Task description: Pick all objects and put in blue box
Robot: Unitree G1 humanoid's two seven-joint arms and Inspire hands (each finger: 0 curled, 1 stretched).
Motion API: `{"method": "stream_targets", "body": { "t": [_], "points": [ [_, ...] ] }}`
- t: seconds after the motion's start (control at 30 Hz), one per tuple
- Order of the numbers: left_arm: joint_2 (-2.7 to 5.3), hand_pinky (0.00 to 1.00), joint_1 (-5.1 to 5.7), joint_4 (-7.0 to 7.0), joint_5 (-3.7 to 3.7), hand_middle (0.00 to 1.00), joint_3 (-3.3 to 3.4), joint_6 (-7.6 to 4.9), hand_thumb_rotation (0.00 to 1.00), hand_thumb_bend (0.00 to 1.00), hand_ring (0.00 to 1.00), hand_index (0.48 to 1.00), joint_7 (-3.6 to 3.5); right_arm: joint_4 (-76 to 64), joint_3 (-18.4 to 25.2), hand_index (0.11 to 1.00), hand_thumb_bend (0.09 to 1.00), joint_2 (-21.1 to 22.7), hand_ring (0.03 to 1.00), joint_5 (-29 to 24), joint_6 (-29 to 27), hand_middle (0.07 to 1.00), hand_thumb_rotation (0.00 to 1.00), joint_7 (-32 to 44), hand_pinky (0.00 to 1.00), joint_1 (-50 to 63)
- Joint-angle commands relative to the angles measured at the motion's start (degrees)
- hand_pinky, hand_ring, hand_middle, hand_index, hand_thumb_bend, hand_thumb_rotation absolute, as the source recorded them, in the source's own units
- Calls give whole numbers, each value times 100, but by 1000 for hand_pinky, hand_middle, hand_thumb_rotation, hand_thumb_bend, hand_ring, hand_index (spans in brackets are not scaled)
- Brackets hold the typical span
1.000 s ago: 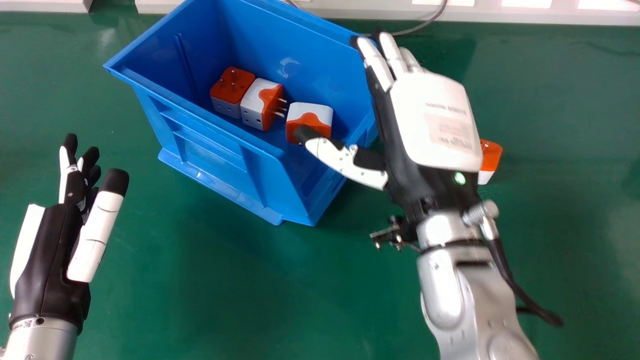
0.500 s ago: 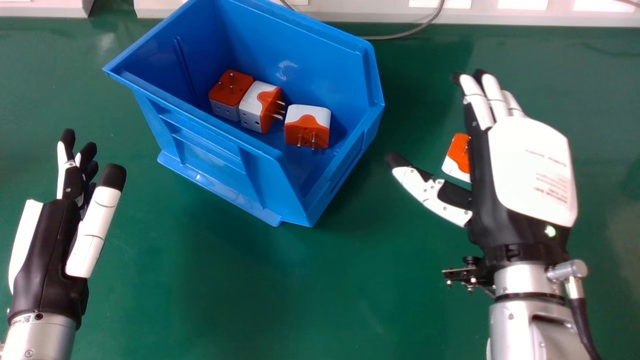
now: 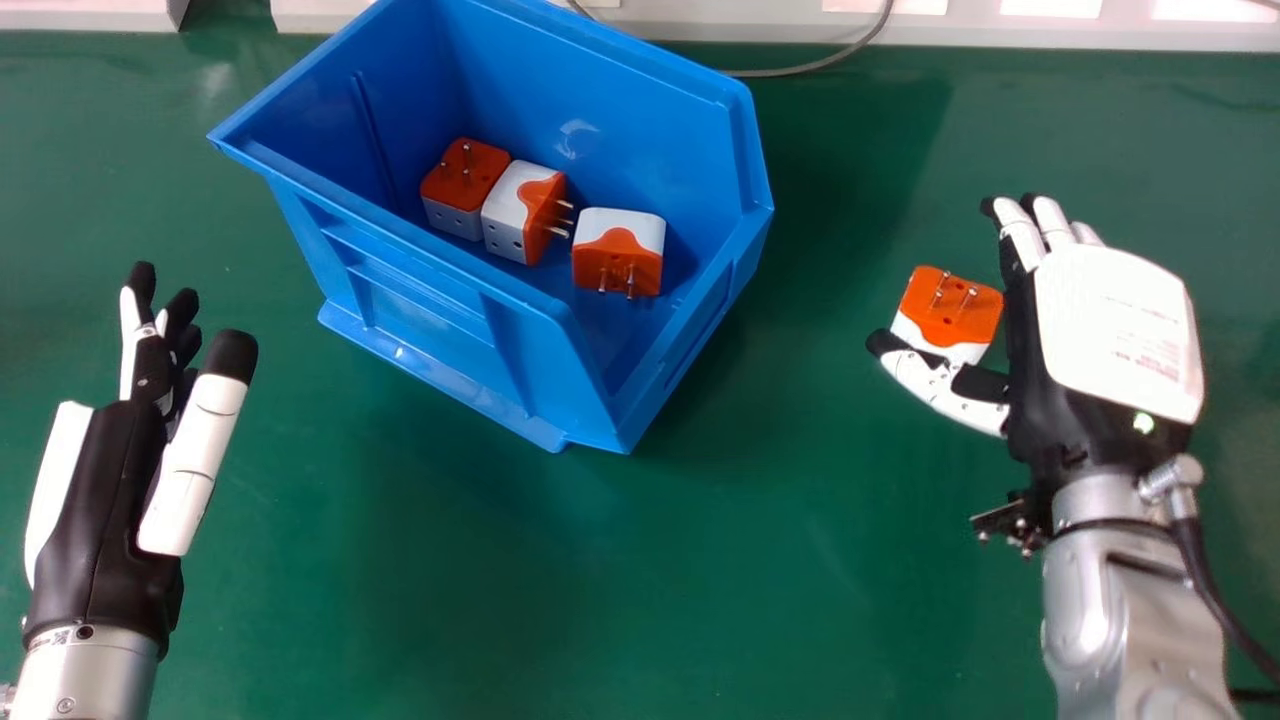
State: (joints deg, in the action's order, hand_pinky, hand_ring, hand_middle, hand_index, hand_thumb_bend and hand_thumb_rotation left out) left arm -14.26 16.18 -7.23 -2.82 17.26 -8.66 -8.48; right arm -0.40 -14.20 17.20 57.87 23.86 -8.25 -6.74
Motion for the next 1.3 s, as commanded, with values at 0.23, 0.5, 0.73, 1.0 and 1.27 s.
{"method": "stream_targets", "body": {
  "t": [0.23,0.5,0.73,1.0,1.27],
  "points": [
    [-35,1000,73,-156,-22,1000,46,-96,938,840,1000,1000,5,845,-190,855,437,821,869,-80,-393,897,635,700,776,-933],
    [-49,1000,104,-108,-76,1000,89,-150,936,842,1000,1000,-24,1583,-446,853,458,1293,870,-212,-968,897,658,1206,781,-1529],
    [-33,1000,186,-254,-47,1000,99,-100,937,844,1000,1000,18,1868,-575,858,461,1451,878,-252,-1143,901,671,1611,803,-1832],
    [-49,1000,259,-352,-28,1000,130,-77,940,840,1000,1000,25,2302,-725,861,457,1452,881,-251,-1138,905,670,1796,810,-2135],
    [-52,1000,302,-394,-39,1000,175,-73,943,831,1000,1000,9,2608,-805,863,446,1418,875,-322,-1028,901,667,1896,791,-2392]
  ]
}}
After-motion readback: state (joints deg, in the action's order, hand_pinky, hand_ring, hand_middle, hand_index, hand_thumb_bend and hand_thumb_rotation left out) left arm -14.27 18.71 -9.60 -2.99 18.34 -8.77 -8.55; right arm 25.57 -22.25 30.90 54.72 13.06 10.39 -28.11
